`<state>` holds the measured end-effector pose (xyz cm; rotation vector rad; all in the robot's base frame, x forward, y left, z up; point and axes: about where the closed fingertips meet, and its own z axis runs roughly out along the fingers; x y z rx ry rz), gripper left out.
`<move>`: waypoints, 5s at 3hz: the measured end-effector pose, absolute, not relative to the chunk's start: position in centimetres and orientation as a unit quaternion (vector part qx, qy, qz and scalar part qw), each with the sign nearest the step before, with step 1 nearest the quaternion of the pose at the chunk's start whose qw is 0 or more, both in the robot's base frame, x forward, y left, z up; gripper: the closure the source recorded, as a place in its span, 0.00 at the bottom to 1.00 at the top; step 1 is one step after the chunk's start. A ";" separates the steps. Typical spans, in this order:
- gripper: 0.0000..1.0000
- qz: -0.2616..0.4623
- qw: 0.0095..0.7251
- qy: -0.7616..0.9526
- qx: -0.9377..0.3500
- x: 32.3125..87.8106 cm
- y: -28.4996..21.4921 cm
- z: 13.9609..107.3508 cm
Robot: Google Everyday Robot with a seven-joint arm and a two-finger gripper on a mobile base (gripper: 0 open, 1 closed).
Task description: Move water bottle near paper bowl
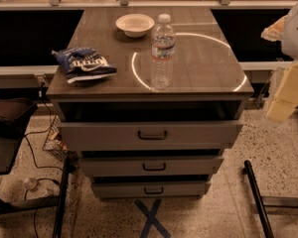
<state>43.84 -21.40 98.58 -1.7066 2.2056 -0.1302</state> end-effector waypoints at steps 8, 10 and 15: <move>0.00 0.308 0.588 0.610 -0.432 57.8 -14.2 100.1; 0.00 0.334 0.580 0.606 -0.430 60.0 -12.6 98.5; 0.00 0.469 0.532 0.554 -0.436 64.0 -5.0 92.0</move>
Offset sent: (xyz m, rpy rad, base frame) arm 0.0127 0.0013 0.0041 0.0711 -0.0506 -0.0038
